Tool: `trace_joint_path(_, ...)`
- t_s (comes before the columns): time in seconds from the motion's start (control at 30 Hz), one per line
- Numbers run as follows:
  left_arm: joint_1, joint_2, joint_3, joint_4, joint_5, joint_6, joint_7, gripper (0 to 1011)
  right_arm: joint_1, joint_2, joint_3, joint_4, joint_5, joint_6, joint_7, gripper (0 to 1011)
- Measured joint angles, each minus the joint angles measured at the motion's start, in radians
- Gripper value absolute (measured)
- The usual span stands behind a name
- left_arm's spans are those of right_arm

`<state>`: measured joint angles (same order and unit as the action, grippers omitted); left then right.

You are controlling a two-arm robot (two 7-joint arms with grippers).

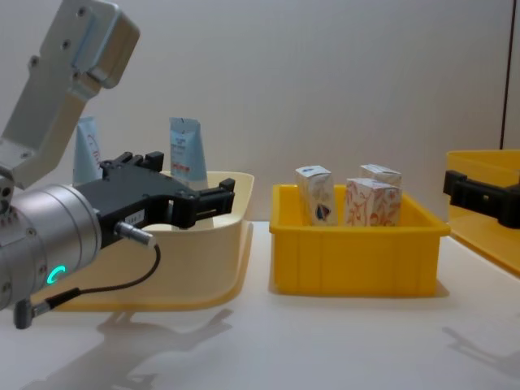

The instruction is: Bimanual collaborative sorting of washing and personal care products

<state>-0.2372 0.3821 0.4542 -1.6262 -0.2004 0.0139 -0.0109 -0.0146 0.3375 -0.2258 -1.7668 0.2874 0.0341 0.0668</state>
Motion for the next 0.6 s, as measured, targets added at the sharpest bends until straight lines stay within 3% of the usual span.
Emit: trace_joint_path(0.6, 0.000, 0.000, 0.000, 0.000, 0.000, 0.000, 0.000, 1003, 0.000, 0.000, 0.000, 0.000, 0.000, 0.000, 0.000, 1007)
